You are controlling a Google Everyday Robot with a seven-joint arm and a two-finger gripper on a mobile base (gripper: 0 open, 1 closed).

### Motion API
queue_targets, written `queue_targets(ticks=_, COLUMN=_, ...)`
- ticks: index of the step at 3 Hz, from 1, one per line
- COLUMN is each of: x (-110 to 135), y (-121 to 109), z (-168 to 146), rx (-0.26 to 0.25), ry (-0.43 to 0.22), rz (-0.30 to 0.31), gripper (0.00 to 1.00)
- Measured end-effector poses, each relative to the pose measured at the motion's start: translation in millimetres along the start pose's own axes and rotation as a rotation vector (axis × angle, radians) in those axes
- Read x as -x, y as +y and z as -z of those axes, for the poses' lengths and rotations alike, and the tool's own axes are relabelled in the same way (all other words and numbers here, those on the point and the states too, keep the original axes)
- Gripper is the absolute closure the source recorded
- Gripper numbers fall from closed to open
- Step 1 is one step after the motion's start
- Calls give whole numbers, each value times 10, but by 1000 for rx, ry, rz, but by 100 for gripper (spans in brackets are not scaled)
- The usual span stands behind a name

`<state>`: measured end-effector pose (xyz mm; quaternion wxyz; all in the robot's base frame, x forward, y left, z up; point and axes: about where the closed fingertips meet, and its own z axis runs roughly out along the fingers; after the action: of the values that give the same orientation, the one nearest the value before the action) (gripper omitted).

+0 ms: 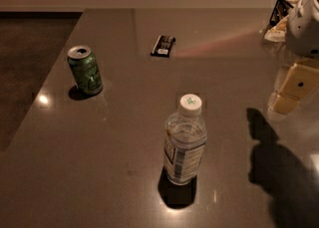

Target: Knock blue plastic bottle over

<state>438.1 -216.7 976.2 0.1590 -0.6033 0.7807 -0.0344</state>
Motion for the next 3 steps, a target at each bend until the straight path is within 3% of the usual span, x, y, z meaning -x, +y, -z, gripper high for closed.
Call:
queue_targets(ticks=1, x=0, y=0, z=0, rx=0, ry=0, rz=0, gripper=0)
queue_targets(ticks=3, x=-47, y=213, z=-21, rx=53, ry=-136, rz=-10, gripper=0)
